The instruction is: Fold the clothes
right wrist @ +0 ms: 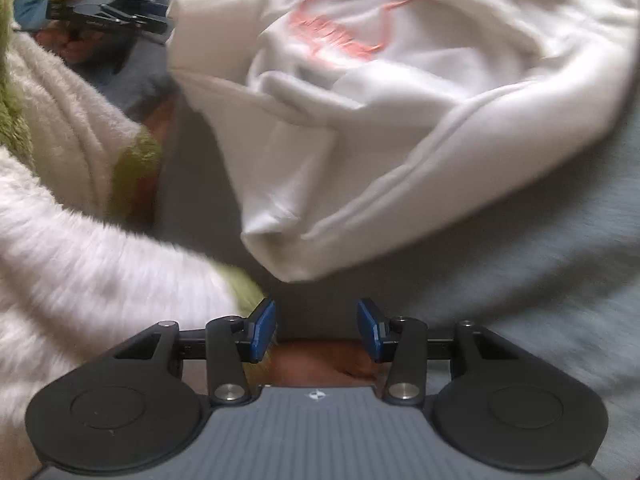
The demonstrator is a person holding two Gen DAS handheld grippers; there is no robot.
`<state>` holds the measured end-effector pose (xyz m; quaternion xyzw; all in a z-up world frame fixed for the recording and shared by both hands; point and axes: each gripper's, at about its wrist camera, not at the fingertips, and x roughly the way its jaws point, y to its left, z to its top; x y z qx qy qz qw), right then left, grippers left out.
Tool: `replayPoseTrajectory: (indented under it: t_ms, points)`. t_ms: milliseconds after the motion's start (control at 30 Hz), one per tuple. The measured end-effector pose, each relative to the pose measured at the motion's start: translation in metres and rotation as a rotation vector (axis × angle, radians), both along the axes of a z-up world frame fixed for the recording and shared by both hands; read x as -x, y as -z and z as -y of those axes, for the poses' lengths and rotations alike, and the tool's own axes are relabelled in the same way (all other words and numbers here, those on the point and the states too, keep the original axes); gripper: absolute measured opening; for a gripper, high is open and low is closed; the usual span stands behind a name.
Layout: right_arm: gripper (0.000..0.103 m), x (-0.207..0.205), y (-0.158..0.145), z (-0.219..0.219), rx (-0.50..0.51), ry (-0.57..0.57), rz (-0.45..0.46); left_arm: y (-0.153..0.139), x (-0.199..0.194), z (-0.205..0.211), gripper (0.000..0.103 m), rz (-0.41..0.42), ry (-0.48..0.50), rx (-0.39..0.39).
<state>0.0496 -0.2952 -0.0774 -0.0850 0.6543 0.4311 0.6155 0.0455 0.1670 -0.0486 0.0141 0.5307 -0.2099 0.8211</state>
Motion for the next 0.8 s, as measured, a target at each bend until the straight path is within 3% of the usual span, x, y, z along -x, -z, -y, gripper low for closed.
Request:
replayPoseTrajectory:
  t_ms: [133, 200, 267, 333, 433, 567, 667, 800]
  points:
    - [0.052, -0.032, -0.036, 0.003, -0.168, 0.141, 0.134, -0.016, -0.021, 0.023, 0.062, 0.171, 0.031, 0.000]
    - [0.068, -0.049, -0.040, -0.006, -0.245, 0.269, 0.242, -0.015, -0.037, 0.050, 0.062, 0.244, 0.059, -0.007]
    - [0.068, -0.060, -0.038, -0.031, -0.239, 0.308, 0.397, -0.009, -0.052, 0.079, 0.062, 0.304, 0.086, -0.012]
    - [0.059, -0.064, -0.033, -0.065, -0.206, 0.267, 0.554, -0.001, -0.064, 0.108, 0.061, 0.363, 0.119, -0.033]
    - [0.038, -0.060, -0.016, -0.115, -0.159, 0.147, 0.694, 0.014, -0.073, 0.149, 0.060, 0.416, 0.209, -0.055]
    - [0.033, -0.051, 0.007, -0.156, -0.062, -0.015, 0.851, 0.031, -0.071, 0.182, 0.059, 0.483, 0.342, -0.134]
    - [0.027, -0.046, 0.022, -0.171, -0.022, -0.091, 0.900, 0.051, -0.072, 0.196, 0.055, 0.506, 0.407, -0.232]
    - [0.025, -0.038, 0.036, -0.186, 0.016, -0.184, 0.992, 0.065, -0.069, 0.202, 0.055, 0.563, 0.463, -0.279]
